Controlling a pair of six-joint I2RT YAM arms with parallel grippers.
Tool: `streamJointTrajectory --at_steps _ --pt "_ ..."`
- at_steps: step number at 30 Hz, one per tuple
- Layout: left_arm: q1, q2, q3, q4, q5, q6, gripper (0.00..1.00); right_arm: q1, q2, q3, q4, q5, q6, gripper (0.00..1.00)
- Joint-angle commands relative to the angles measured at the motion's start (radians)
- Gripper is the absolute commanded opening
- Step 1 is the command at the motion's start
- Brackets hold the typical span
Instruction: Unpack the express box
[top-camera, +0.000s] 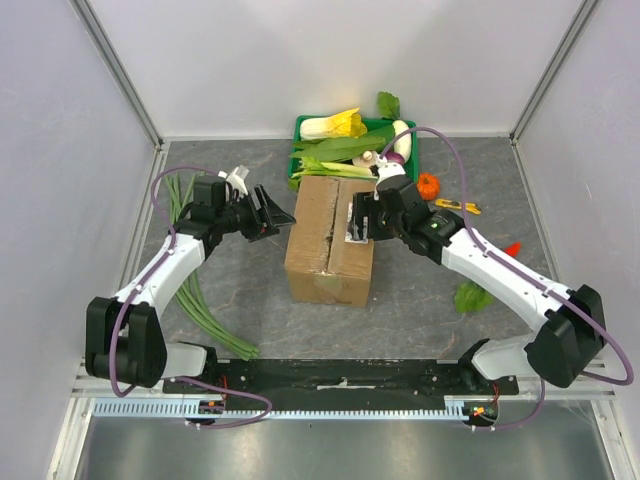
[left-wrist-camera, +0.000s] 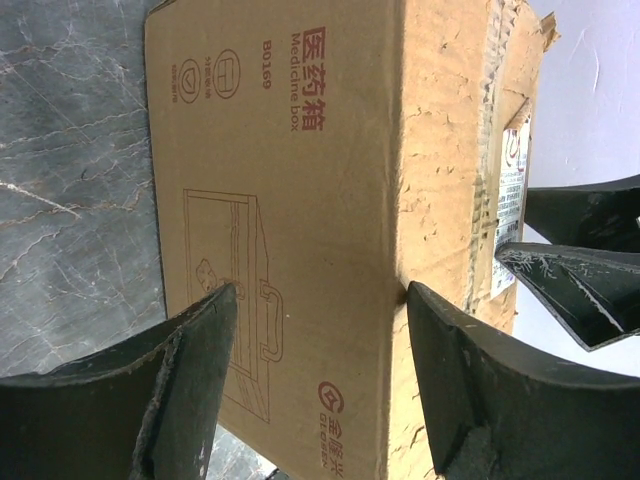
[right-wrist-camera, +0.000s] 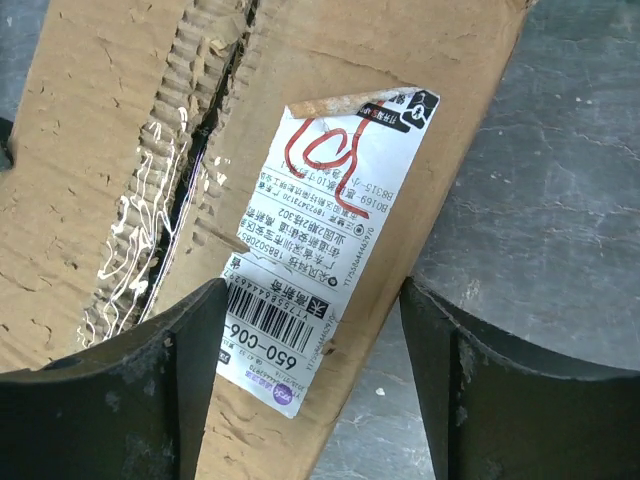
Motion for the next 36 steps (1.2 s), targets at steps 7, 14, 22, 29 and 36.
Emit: streamJointTrajectory --at_steps 7,14,22,29,36 --pt "-0.002 -0.074 0.068 -0.045 -0.023 0.028 0.72 0.005 0.143 -0.022 0.174 -0.326 -0.018 0.64" --pt "0.021 -0.043 0.261 -0.307 -0.277 0.137 0.74 0.000 0.156 0.102 0.077 -0.109 0.003 0.70" --pt "0.046 -0.045 0.416 -0.379 -0.392 0.201 0.97 -0.075 0.003 0.188 0.028 0.198 0.046 0.98" --pt "0.051 -0.008 0.516 -0.405 -0.395 0.260 0.98 -0.339 0.056 0.175 -0.026 0.185 0.290 0.89" --pt "0.055 0.058 0.574 -0.430 -0.384 0.270 0.96 -0.495 0.280 0.277 -0.156 0.251 0.543 0.85"
